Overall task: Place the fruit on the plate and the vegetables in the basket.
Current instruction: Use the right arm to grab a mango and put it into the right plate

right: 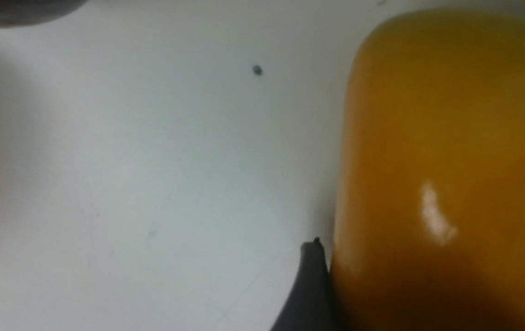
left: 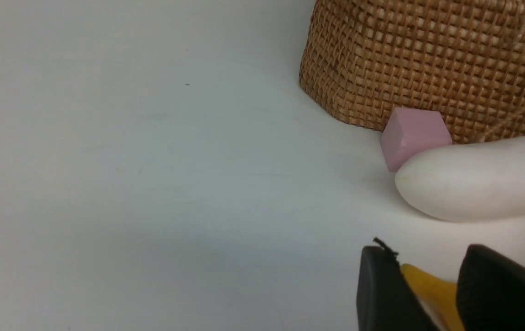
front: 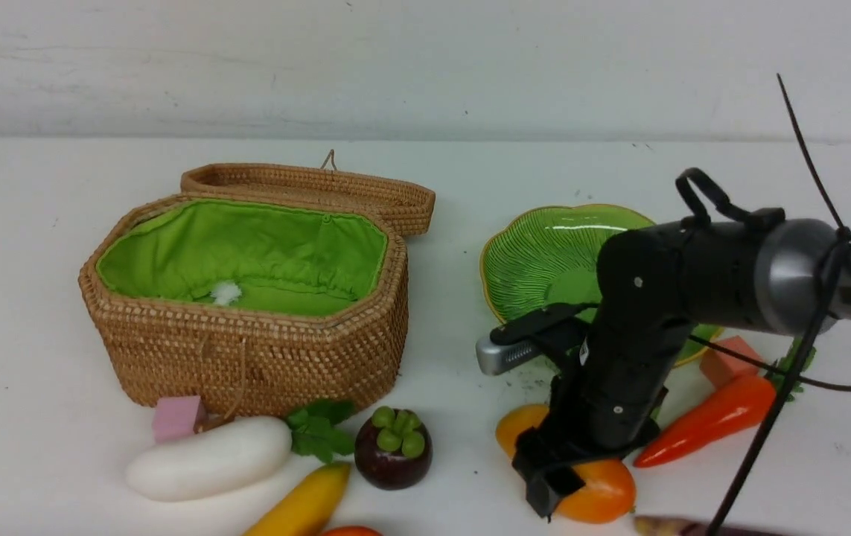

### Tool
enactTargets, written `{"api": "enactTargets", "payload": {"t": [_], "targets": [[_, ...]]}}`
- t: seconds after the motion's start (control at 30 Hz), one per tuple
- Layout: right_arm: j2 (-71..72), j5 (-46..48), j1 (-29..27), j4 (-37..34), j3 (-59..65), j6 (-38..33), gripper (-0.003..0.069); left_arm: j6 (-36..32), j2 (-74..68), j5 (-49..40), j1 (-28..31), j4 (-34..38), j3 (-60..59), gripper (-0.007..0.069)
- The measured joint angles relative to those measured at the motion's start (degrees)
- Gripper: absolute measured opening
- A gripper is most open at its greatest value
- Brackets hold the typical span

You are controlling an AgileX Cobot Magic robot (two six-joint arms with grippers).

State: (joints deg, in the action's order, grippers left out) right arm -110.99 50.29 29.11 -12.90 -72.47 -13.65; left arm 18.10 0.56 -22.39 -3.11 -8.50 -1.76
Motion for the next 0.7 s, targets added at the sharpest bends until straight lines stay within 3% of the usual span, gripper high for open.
{"api": "enactTargets", "payload": {"t": [0.27, 0.47, 0.7], "targets": [[2.82, 6.35, 0.0, 0.82, -6.08, 0.19, 0.0582, 0.0, 0.0, 0.0, 0.0, 0.0, 0.0, 0.0239], [7.35, 6.91, -1.6, 6.42, -16.31, 3.26, 0.0582, 0.0, 0.0, 0.0, 0.0, 0.0, 0.0, 0.0239], [5.04, -3.71, -9.6, 10.94, -18.99, 11.27, 0.0582, 0.0, 0.0, 0.0, 0.0, 0.0, 0.0, 0.0239]]}}
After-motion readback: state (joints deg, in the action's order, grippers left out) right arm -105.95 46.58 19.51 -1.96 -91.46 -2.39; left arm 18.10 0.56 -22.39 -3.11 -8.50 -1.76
